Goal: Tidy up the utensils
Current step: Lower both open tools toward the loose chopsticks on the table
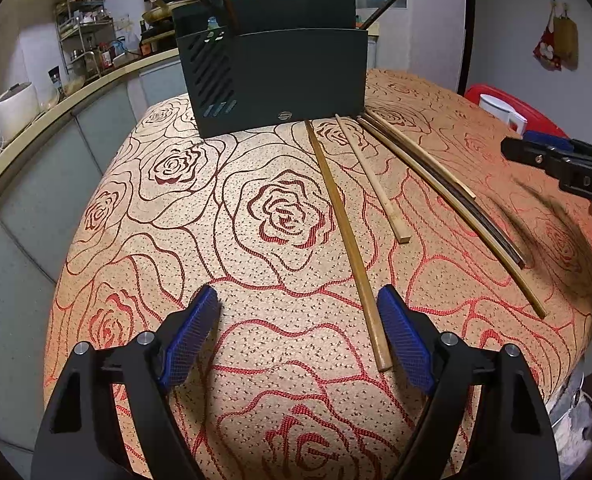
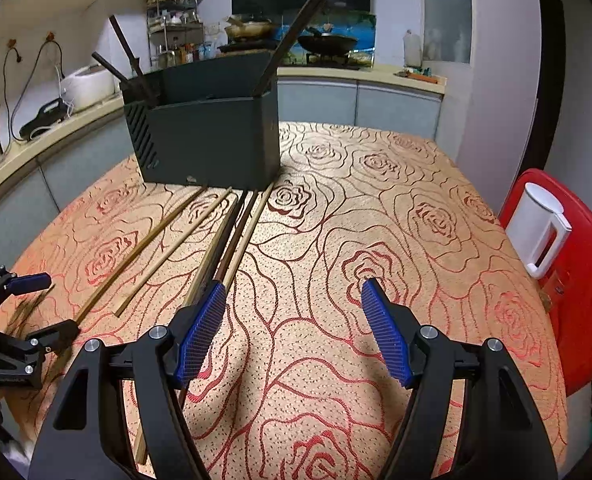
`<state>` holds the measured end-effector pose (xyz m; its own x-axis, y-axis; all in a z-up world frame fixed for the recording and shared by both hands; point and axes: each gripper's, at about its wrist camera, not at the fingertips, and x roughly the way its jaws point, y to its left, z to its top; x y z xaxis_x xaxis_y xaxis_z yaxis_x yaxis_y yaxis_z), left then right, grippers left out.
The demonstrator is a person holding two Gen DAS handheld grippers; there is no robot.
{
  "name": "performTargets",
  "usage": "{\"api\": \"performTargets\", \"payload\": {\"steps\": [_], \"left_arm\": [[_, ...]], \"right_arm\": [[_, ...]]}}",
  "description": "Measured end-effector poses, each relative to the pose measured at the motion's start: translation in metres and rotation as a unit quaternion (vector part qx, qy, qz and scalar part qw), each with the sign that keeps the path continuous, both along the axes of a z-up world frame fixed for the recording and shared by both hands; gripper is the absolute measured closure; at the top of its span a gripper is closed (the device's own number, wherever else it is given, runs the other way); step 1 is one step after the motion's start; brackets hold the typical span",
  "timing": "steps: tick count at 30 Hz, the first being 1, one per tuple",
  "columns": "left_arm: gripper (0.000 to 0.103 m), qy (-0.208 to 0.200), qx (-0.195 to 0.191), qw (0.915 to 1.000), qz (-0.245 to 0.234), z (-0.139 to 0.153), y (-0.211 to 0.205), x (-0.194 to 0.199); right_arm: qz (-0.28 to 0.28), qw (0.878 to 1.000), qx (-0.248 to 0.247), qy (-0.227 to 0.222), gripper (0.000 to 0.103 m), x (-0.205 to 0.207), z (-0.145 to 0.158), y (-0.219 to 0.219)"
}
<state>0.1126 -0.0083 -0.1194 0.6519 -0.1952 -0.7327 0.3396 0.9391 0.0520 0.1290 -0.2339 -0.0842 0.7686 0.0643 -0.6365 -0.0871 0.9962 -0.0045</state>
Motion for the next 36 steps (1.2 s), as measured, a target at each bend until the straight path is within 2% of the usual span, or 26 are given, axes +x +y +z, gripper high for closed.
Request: {"api": "performTargets", "payload": {"steps": [4,10,18,30,36], "left_arm": [[0.026,0.003,-0.003,1.0,0.004,0.001,0.002,0.002],[0.026,0.013,-0.013,0.9997,0.018,0.001,0.01,0.008],[0.026,0.013,-0.014,0.9996,0.019,0.0,0.01,0.008],[0.026,0.013,-0.014,0.9996,0.02,0.0,0.011,0.008],[0.026,0.013,-0.014,0.9996,0.02,0.0,0.011,0.008]], "right_arm": [[0.003,1.0,-0.009,0.026,0.04,0.014,-0.007,0.004],[0.01,0.997,0.026,0.076,0.048,0.038,-0.017,0.006],[0.014,0.991,0.055,0.121,0.051,0.062,-0.023,0.012],[0.028,0.992,0.023,0.124,0.052,0.061,-0.026,0.025],[0.031,0.992,-0.012,0.118,0.052,0.055,-0.023,0.031]]}}
